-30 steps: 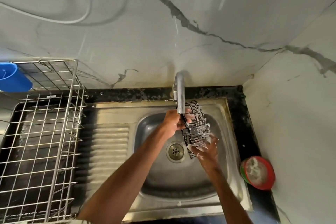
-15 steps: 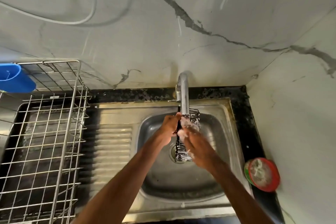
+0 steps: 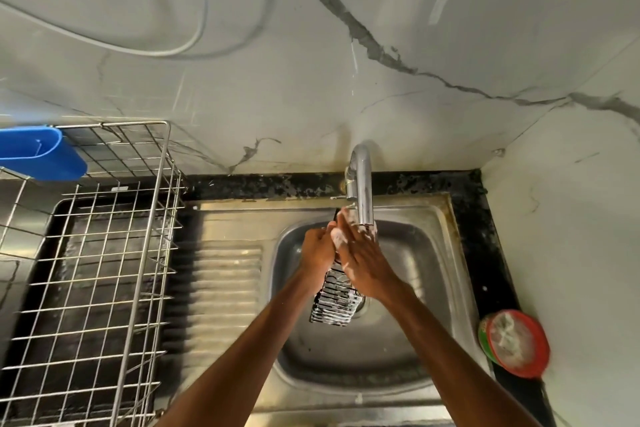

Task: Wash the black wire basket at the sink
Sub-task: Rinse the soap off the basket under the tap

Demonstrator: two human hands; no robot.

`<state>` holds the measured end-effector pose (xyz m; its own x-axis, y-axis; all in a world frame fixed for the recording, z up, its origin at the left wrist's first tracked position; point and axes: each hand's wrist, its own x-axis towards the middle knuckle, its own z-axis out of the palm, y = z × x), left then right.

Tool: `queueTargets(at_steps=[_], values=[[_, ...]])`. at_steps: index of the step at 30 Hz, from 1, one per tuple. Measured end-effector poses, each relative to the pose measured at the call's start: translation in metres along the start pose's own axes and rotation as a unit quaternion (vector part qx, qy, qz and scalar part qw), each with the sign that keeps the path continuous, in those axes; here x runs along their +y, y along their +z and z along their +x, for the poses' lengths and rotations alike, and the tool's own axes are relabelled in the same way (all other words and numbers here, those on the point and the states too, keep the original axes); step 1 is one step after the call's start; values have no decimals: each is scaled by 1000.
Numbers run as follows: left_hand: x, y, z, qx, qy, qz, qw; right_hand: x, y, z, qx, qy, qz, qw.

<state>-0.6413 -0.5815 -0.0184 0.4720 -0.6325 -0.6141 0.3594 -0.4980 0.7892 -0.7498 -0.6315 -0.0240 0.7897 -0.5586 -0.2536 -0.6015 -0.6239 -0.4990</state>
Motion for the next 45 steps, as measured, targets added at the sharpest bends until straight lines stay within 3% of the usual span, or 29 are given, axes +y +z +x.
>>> queueTargets(at_steps=[3,7,9,11,13,16,22,24,26,28,30,34,36,40,42,45], values=[[-4,-6,-3,-3,9,-9,1000,-10,-4,-1,0,13,40,999],[-4,2,-11,-18,16,6,1000,9,-12,22,-27,40,-108,993],[-4,2,-13,-25,26,12,999,6,-14,29,-1,141,11,990],[-3,-1,-12,-19,36,19,999,4,-14,32,68,226,222,946],[-1,-4,-11,-10,34,19,999,7,-11,34,131,201,363,900],[0,-6,-11,-6,4,0,1000,-2,-13,28,137,156,430,879],[-4,-7,-12,9,-31,-10,999,7,-12,39,215,289,416,835],[-4,-5,-11,6,-33,-10,999,7,-16,38,242,302,374,843],[-2,-3,-12,4,-30,-18,999,2,-18,30,250,280,278,884],[0,-2,-13,2,-12,-28,1000,-4,-12,16,183,188,176,949],[0,-3,-8,6,1,-49,999,-4,4,-2,110,52,112,986],[-2,-6,2,48,-18,-88,995,-20,22,-51,44,-30,133,990],[-1,-6,-1,36,-10,-78,996,-25,29,-69,23,-41,80,996],[-3,-4,-3,-13,60,-44,997,-10,25,-38,61,19,58,996],[-2,-4,-6,-26,47,-28,998,-3,15,-10,84,40,34,995],[-3,0,-10,-42,48,1,998,6,-3,23,22,61,-91,994]])
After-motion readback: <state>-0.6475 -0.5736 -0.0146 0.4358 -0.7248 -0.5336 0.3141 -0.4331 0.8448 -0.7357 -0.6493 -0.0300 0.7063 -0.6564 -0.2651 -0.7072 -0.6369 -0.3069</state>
